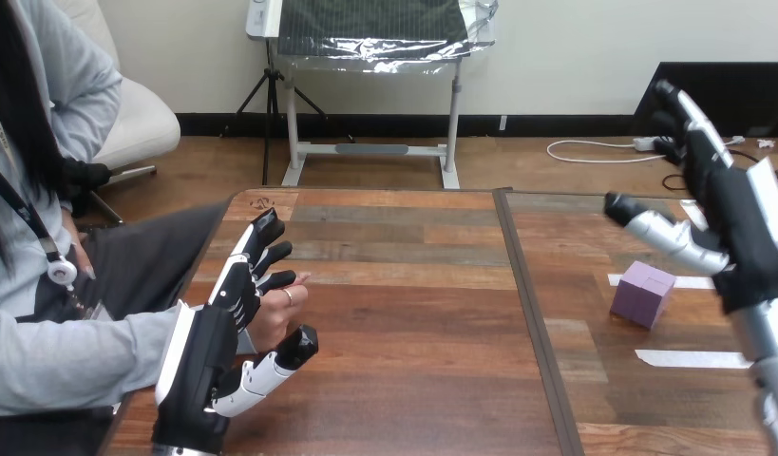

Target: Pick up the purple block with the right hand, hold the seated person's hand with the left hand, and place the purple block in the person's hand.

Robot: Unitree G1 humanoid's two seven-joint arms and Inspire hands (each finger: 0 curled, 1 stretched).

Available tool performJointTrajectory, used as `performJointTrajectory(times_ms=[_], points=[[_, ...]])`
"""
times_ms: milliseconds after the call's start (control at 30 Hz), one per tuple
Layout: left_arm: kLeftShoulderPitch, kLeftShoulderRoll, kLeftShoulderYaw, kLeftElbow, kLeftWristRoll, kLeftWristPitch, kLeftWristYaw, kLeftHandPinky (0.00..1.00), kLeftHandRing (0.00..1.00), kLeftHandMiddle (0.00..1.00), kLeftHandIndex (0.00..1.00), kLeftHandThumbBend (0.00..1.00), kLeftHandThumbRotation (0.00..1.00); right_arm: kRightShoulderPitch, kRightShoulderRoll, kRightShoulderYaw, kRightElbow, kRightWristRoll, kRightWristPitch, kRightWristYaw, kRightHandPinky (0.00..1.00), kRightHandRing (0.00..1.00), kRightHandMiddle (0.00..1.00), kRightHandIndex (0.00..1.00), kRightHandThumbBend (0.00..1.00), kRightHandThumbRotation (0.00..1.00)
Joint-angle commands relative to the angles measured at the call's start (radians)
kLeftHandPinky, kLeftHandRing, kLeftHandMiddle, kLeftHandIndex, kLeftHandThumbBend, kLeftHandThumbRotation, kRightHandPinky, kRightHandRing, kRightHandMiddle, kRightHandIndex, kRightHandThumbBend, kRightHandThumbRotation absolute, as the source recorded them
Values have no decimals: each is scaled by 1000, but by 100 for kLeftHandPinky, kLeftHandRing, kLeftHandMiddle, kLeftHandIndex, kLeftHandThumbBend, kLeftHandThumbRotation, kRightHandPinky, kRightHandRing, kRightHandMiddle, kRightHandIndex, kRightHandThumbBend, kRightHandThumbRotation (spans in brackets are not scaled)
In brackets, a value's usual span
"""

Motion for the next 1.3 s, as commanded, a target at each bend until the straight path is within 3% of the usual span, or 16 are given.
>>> performJointTrajectory(times_ms=[0,267,500,1000,1267], points=[[-52,21,-19,-21,0,-26,3,79,90,93,94,100,74,-97,-66,5,-56,-35,53,-34,93,97,98,96,100,62],[-52,21,-27,-22,-8,-29,5,78,90,94,94,100,73,-129,-125,22,-53,-106,141,-70,95,98,99,99,100,67],[-49,22,-32,-22,-10,-31,9,78,91,95,94,100,73,-172,-168,44,-15,-148,209,-65,94,99,100,100,100,71],[-48,23,-34,-21,0,-34,20,81,92,96,96,100,76,-286,-223,138,153,-284,275,-141,92,100,100,100,100,74],[-47,19,-42,-20,-26,-34,1,81,92,96,96,100,76,-339,-230,180,240,-317,285,-170,92,100,100,100,100,71]])
